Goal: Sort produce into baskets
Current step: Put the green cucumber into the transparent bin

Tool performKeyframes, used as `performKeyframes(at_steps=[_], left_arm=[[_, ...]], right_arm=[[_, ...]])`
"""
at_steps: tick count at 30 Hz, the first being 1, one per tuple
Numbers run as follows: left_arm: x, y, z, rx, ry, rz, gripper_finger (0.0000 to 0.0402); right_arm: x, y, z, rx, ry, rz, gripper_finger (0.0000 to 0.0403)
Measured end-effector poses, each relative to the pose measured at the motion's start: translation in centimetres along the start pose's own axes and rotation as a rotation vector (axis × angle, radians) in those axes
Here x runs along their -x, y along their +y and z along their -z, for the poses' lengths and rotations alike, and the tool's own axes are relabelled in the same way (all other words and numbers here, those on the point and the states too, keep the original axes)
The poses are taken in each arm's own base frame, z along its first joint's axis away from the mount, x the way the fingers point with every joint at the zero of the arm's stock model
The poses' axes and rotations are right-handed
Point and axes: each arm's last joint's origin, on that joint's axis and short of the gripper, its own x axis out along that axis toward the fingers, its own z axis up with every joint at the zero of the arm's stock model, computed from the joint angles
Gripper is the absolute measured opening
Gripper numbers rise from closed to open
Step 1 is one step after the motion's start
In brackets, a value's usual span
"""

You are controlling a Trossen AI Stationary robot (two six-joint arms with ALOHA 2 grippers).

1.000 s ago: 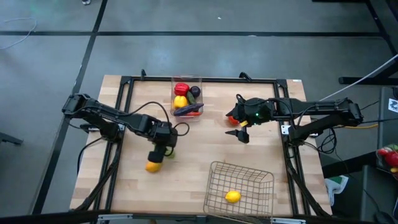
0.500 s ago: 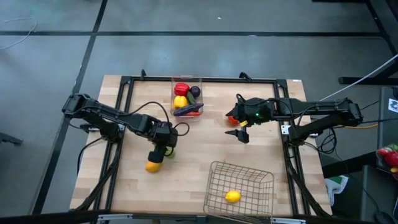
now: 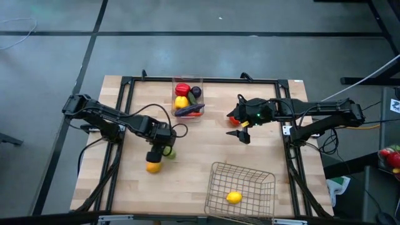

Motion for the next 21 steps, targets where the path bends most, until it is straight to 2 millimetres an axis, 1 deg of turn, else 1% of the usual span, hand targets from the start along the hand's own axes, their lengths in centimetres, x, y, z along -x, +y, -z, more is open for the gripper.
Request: performKeyframes(at_steps=[3,8,11,14,19,21], left_arm=[[-0.07,0.07,0.09,0.04,0.004,0.006,0.0198],[0.02,0.03,0.12,0.021,0.001,0.012,0.0265],[0.02,0.03,0.07,0.024,-0.004,0.011,0.0293],[0.02,0.02,0.05,0.052,-0.006,0.012,0.0306],[0.02,-0.03,0.05,0.164,-0.005,0.013,0.0308],[-0.01,0.0,0.03,0.18,-0.008,0.013,0.0308]], right_arm=[[0.0,0.0,-0.01,0.0,0.0,0.0,0.0383],[0.0,0.0,0.0,0.0,0.0,0.0,0.0383],[0.0,0.0,0.0,0.0,0.0,0.0,0.0383],[0.0,0.0,-0.01,0.0,0.0,0.0,0.0383],[0.0,0.0,0.0,0.0,0.0,0.0,0.0383],[0.0,0.0,-0.01,0.0,0.0,0.0,0.0383]])
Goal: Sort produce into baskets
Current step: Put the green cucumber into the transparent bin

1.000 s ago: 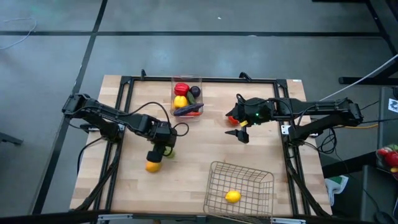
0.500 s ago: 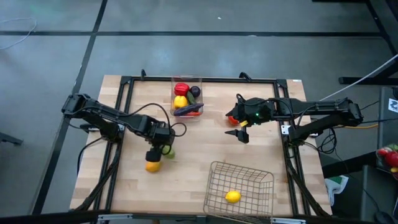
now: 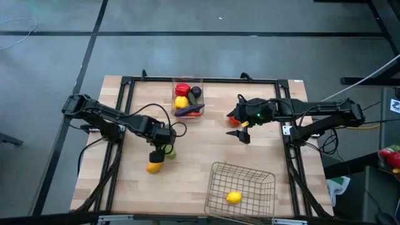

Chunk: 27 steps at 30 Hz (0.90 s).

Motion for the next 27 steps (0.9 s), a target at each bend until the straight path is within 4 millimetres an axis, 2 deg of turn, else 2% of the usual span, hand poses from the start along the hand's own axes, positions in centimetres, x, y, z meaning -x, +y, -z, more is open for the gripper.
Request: performKeyframes(at_steps=[14,27], left_arm=[[-2.3,0.1,0.6,-0.238,-0.059,0.01,0.0305],[-5.0,0.6,2.3,-0.316,-0.072,0.048,0.0306]], right_arm=[[0.0,0.0,0.0,0.0,0.0,0.0,0.0383],[0.0,0.0,0.0,0.0,0.001,0.0,0.0383]])
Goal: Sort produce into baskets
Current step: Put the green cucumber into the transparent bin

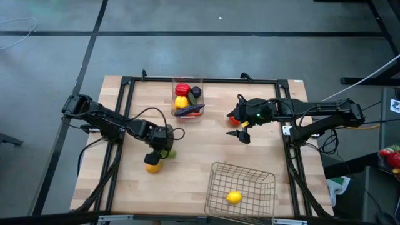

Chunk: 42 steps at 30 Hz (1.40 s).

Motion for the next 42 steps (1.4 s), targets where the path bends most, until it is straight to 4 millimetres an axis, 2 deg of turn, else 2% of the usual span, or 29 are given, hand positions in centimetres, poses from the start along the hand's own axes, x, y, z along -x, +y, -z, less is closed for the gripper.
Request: performKeyframes(at_steps=[8,17,20,31,42], left_arm=[[-0.9,0.1,0.7,0.005,-0.017,-0.029,0.0302],[-1.1,0.2,0.7,0.009,-0.038,-0.064,0.0226],[-1.1,0.2,0.4,0.032,-0.068,-0.07,0.0212],[-0.7,0.3,-1.7,0.135,-0.29,-0.071,0.0223],[0.3,0.4,-3.9,0.138,-0.546,-0.067,0.0225]], right_arm=[[0.0,0.0,0.0,0.0,0.0,0.0,0.0383],[0.0,0.0,0.0,0.0,0.0,0.0,0.0383],[0.0,0.0,0.0,0.0,0.0,0.0,0.0383],[0.0,0.0,0.0,0.001,0.0,0.0,0.0383],[-0.1,0.0,-0.2,0.024,-0.018,-0.001,0.0383]])
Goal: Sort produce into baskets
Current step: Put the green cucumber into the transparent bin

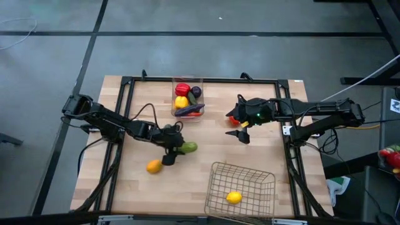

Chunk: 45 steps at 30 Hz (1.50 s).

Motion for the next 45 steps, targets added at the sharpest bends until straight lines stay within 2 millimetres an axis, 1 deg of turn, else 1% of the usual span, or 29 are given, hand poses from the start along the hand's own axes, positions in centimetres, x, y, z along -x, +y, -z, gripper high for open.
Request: performKeyframes(at_steps=[3,5,7,10,14,17,20,23,27,31,37,45], left_arm=[[0.0,0.1,-0.6,0.015,-0.06,-0.035,0.0225],[0.1,0.1,-0.9,0.031,-0.103,-0.059,0.0225],[0.1,0.1,-1.3,0.037,-0.141,-0.072,0.0225],[0.2,0.1,-1.8,0.043,-0.196,-0.093,0.0225],[0.4,0.6,-2.7,0.066,-0.29,-0.149,0.0225],[0.6,1.4,-3.4,0.097,-0.364,-0.204,0.0225],[0.8,2.7,-3.9,0.13,-0.414,-0.257,0.0225],[1.0,4.2,-4.0,0.161,-0.429,-0.314,0.0225],[1.2,6.3,-4.0,0.204,-0.437,-0.376,0.0225],[1.6,8.3,-3.9,0.264,-0.448,-0.433,0.0225],[2.1,10.8,-3.5,0.312,-0.444,-0.511,0.0225],[2.8,13.6,-2.8,0.366,-0.43,-0.599,0.0225]], right_arm=[[0.2,0.0,0.1,0.001,0.004,0.0,0.0383],[0.8,0.0,0.1,0.002,-0.007,0.0,0.0383],[1.8,0.0,0.0,0.023,-0.039,0.0,0.0383],[3.9,-0.1,0.1,0.069,-0.077,0.006,0.0383],[5.9,-0.3,1.0,0.076,-0.1,0.084,0.0383],[6.3,-0.6,2.5,0.072,-0.105,0.137,0.0383],[6.1,-0.7,4.3,0.062,-0.087,0.164,0.0383],[5.6,-0.8,5.8,0.026,-0.079,0.165,0.0383],[4.5,-0.9,7.4,-0.003,-0.077,0.164,0.0383],[3.3,-0.9,8.6,-0.01,-0.07,0.164,0.0383],[1.9,-1.0,9.5,-0.012,-0.088,0.163,0.0383],[1.7,-1.0,9.7,-0.014,-0.102,0.162,0.0383]])
